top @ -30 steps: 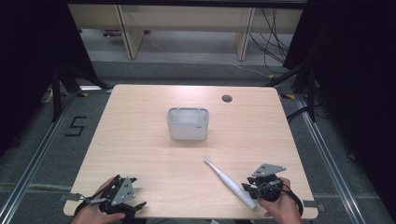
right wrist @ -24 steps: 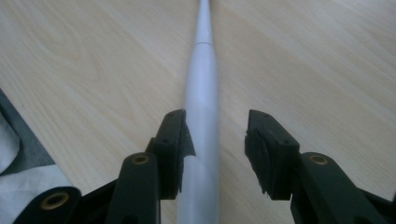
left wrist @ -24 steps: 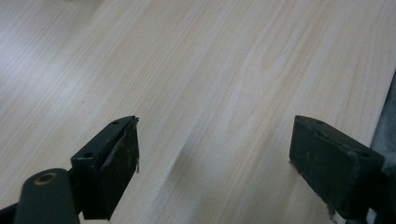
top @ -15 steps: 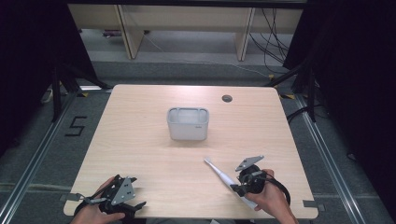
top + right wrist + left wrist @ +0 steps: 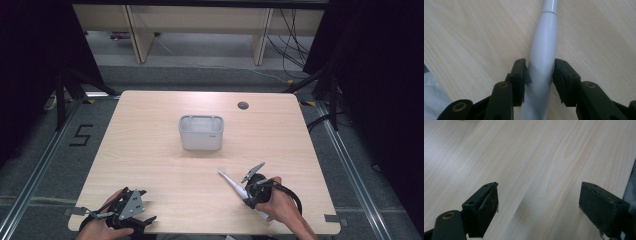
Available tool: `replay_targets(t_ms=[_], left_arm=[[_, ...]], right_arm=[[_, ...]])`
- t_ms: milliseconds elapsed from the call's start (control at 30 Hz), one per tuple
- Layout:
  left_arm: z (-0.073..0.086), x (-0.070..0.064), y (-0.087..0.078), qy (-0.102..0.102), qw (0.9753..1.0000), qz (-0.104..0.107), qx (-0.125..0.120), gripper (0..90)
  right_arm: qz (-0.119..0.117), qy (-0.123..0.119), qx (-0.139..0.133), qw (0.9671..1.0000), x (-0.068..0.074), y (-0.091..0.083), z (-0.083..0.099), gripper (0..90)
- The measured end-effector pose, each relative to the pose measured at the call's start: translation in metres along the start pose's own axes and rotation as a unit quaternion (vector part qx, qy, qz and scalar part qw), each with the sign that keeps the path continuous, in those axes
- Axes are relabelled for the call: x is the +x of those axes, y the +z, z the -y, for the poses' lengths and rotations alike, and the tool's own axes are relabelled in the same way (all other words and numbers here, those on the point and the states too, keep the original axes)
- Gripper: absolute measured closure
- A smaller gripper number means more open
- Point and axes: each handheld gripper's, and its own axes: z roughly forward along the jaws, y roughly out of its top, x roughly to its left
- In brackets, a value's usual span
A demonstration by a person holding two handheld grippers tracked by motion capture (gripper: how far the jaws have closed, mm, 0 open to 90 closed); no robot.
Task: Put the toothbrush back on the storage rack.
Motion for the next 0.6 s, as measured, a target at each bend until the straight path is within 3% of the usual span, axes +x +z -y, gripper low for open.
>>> replay_targets(t_ms=[267,333,433,467,500,533,567,600], left_arm=[[0.0,-0.001,0.0,0.001,1.0,0.002,-0.001,15.7],[0.0,0.0,0.0,0.001,1.0,0.001,0.001,15.6],[0.0,0.0,0.0,0.0,1.0,0.001,-0.002,15.6],[0.0,0.0,0.0,0.001,1.0,0.002,0.0,15.7],[0.0,0.0,0.0,0.001,1.0,0.002,0.0,15.6],[0.0,0.0,0.0,0.001,1.0,0.001,0.0,15.6],[0.0,0.0,0.0,0.0,1.0,0.0,0.0,15.7],[0.0,0.0,0.0,0.0,1.0,0.001,-0.001,15.6]], right_arm=[[0.0,-0.009,0.037,0.9993,0.0,0.005,-0.007,66.2],[0.006,-0.032,0.051,0.9982,-0.001,0.006,-0.011,66.2],[0.011,-0.027,0.065,0.9974,0.0,0.007,-0.013,66.2],[0.006,-0.051,0.07,0.9962,-0.004,0.009,-0.014,66.3],[0.006,-0.051,0.07,0.9962,-0.004,0.009,-0.014,66.3],[0.009,-0.028,0.08,0.9964,-0.001,0.008,-0.015,66.3],[0.005,-0.034,0.079,0.9962,-0.001,0.009,-0.017,66.3],[0.005,-0.024,0.087,0.9959,-0.001,0.008,-0.018,66.3]])
